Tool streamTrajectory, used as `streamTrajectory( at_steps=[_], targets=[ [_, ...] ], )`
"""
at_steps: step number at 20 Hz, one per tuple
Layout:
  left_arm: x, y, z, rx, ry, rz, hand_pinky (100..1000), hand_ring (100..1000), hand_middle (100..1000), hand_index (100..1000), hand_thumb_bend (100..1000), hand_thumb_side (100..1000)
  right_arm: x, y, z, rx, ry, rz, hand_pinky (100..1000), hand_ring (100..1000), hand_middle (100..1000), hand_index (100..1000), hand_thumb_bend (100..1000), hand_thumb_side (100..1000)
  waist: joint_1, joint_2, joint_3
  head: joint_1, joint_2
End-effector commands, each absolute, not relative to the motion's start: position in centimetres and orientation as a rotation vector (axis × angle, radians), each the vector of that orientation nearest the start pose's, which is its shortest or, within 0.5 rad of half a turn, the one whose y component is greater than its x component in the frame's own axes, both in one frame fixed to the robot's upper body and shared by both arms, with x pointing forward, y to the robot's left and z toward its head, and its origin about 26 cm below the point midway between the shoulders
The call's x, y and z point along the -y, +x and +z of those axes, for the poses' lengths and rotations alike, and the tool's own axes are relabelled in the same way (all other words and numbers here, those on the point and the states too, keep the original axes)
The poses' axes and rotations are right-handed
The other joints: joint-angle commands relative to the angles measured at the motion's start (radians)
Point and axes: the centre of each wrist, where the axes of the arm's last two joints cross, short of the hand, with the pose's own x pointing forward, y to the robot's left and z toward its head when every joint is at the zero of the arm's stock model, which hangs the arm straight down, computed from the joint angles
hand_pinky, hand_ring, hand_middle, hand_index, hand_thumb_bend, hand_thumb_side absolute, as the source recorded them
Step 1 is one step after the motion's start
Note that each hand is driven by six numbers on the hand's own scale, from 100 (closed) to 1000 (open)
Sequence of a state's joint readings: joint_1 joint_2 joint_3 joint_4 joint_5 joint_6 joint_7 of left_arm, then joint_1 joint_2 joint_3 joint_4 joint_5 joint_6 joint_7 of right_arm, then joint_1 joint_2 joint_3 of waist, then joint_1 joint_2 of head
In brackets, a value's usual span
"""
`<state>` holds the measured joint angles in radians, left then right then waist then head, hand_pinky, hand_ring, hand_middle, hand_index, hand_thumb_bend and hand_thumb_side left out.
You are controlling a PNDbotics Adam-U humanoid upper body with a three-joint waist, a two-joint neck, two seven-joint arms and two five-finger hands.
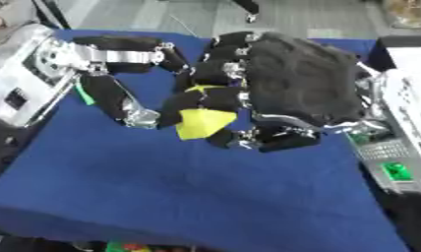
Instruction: Pick up the objects with one hand, pass them to the other hand, and then place them into the box on the other side of the table.
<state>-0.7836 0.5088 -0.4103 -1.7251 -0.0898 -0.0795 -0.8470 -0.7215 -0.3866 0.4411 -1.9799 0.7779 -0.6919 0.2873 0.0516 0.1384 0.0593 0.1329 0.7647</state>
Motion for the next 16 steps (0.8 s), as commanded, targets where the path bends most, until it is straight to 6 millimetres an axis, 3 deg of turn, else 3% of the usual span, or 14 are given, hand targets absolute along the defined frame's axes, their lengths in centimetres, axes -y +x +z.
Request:
streamTrajectory(
  at_steps=[1, 10, 16],
  targets=[
    [-16.72, 35.7, 26.72, 1.748, -0.137, -1.958, 706, 574, 459, 638, 100, 559, 12.89, 29.34, 27.74, -2.147, 0.446, -1.632, 657, 628, 642, 822, 278, 100, 0.0, -0.011, -0.001, 0.005, 0.005],
    [-16.98, 35.92, 26.56, 1.742, -0.138, -1.946, 709, 588, 500, 682, 106, 626, 12.91, 29.37, 27.68, -2.203, 0.446, -1.571, 600, 582, 581, 794, 261, 100, 0.001, -0.01, -0.001, 0.004, 0.005],
    [-17.39, 36.2, 26.32, 1.731, -0.151, -1.905, 712, 603, 539, 718, 190, 804, 12.96, 29.39, 27.61, -2.215, 0.434, -1.545, 592, 575, 571, 793, 254, 100, 0.001, -0.01, -0.001, 0.004, 0.005]
  ],
)
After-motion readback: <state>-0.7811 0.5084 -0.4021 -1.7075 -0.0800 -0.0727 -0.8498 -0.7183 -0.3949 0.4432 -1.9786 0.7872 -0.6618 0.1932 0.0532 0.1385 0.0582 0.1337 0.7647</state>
